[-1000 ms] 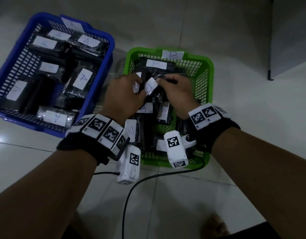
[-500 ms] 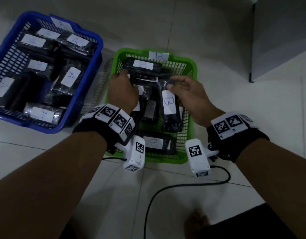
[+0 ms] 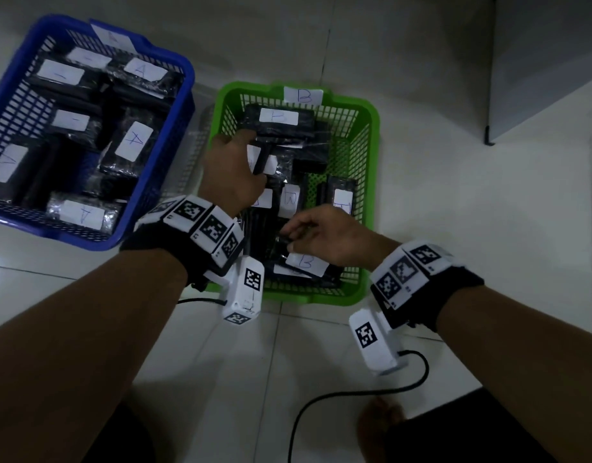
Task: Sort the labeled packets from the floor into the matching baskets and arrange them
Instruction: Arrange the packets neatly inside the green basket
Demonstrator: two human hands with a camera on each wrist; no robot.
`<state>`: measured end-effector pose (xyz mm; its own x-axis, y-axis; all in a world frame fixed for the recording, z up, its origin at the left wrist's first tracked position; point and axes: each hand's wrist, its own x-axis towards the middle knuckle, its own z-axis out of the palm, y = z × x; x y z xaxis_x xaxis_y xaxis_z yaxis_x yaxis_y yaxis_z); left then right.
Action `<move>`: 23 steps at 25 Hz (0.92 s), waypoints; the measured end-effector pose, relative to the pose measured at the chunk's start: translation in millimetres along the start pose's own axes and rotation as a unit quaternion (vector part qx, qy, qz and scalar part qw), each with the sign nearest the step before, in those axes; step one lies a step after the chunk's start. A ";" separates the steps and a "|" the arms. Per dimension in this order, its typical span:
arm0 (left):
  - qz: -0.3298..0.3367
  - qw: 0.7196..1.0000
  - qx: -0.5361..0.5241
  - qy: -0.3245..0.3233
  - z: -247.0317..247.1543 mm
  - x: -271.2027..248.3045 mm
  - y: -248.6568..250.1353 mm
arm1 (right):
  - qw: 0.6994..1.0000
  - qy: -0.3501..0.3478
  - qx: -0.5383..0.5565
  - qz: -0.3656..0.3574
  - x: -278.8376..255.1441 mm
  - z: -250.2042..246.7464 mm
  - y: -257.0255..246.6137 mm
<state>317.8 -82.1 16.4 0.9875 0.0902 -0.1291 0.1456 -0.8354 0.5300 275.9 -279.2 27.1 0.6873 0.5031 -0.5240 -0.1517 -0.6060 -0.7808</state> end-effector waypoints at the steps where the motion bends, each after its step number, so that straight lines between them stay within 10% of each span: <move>1: -0.003 1.000 -0.010 -0.006 -0.2 -0.2 -0.6 | 1.000 0.001 -0.002 0.003 -0.7 2.3 3.2; 7: 0.033 0.998 -0.055 0.028 -6.4 -6.8 -5.1 | 0.996 -0.019 -0.083 -0.018 -3.8 5.2 2.8; 14: 0.071 0.986 -0.150 0.007 5.9 -29.8 15.2 | 0.928 0.290 0.230 0.040 6.8 -36.5 -21.2; 23: 0.000 0.945 -0.286 -0.156 26.0 -43.4 34.3 | 0.973 0.189 0.131 -0.005 9.7 -58.5 -3.6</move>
<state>278.4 -128.8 18.4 0.9350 -0.1488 -0.3218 0.2417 -0.3966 0.8856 324.6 -308.2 44.7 0.8938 0.2159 -0.3930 -0.2862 -0.4002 -0.8706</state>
